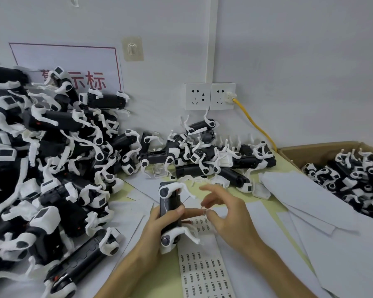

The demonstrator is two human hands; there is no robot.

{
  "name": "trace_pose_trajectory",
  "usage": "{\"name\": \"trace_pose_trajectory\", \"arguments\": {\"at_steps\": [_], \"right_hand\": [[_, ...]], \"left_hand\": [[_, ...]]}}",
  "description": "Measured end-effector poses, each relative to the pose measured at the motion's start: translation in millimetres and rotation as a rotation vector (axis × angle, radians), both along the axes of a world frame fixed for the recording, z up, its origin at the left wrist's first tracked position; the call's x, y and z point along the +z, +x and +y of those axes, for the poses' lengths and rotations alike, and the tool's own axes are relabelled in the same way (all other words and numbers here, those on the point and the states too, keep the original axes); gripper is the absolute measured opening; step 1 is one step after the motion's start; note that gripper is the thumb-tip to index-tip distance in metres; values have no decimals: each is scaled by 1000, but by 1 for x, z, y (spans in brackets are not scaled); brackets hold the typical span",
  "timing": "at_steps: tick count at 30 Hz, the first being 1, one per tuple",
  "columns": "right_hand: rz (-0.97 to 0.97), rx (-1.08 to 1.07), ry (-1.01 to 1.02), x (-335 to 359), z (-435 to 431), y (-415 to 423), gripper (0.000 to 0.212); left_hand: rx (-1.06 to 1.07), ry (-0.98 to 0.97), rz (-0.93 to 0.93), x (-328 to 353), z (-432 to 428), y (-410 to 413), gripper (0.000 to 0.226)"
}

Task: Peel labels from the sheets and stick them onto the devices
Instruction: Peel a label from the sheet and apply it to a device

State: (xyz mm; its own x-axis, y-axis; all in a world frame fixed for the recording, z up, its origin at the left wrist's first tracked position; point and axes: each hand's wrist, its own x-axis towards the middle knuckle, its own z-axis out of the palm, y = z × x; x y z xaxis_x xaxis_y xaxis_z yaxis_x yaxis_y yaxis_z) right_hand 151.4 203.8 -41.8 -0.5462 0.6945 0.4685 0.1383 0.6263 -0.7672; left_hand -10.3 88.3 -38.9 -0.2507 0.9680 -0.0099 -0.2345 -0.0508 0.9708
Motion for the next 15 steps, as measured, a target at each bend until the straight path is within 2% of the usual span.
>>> {"name": "trace_pose_trajectory", "arguments": {"at_steps": [2,6,8,10,13,15], "right_hand": [[1,-29,-39,0,0,0,55],[54,-101,-144,3,4,0,24],[80,-92,-202,5,5,0,17],[99,-81,-237,5,4,-1,13],[98,-90,-252,4,4,-2,11],[94,-96,-267,4,4,-3,11]], "left_hand": [[2,-5,-63,4,-1,3,34],[-22,13,-141,3,-4,4,27],[-17,14,-164,2,-3,3,27],[-23,17,-145,2,-2,2,24],[-44,27,-79,3,0,2,6],[-29,44,-59,0,2,0,13]]}}
